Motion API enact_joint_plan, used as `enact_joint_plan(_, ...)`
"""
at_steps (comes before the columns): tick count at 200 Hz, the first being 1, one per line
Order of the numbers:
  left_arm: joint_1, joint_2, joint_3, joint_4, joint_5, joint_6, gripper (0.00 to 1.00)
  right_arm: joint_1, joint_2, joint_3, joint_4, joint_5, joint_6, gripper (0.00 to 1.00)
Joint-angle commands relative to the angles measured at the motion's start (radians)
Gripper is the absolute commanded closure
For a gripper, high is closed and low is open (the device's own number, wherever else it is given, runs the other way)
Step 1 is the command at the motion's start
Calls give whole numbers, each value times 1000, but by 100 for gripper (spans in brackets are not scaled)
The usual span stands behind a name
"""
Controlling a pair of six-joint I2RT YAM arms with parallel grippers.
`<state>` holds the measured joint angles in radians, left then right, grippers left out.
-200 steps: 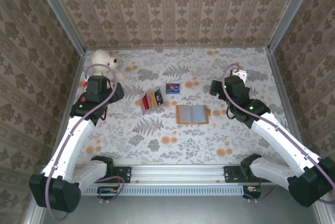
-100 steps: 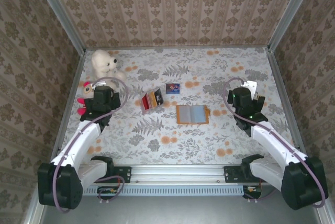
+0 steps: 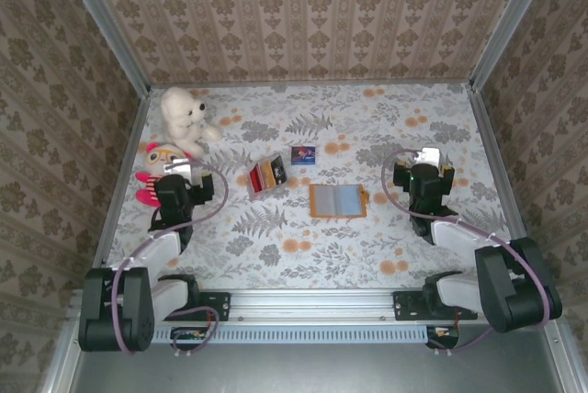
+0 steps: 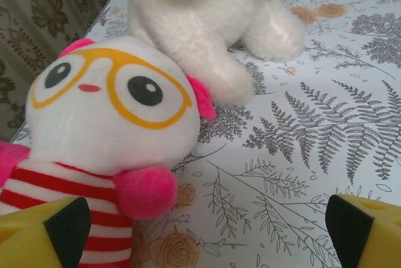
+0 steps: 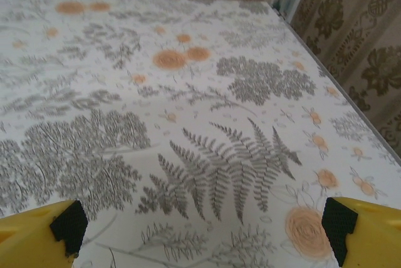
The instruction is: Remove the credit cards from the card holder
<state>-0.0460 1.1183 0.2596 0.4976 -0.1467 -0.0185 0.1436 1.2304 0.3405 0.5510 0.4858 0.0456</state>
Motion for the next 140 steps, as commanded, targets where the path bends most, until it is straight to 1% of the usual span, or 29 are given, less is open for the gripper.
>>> enact_joint_plan(1,27,40,-14,217,127,34,0,-43,16,-21,161,-97,-4,0)
enact_joint_plan(21,51,100,-9,290,179,38,0,-76,36,-24,204,-153,-1,0)
enact_joint_plan(35,69,136,11,301,223,42,0,-92,56,-23,237,-178,1,0)
enact_joint_plan(55,80,192,28,359,255,44,0,-105,78,-9,240,-239,9,0)
enact_joint_plan(79,98,278,30,448,263,24,0,-101,152,-28,362,-324,-8,0)
enact_joint_plan(89,102,290,34,449,262,20,0,-93,153,-16,353,-326,-19,0)
enact_joint_plan(92,101,292,36,448,262,21,0,-93,178,-12,349,-327,-22,0)
enact_joint_plan(103,102,305,43,447,276,26,0,-91,196,-4,346,-329,-23,0)
enact_joint_plan(140,99,404,71,486,295,43,0,-77,304,11,424,-327,-45,0)
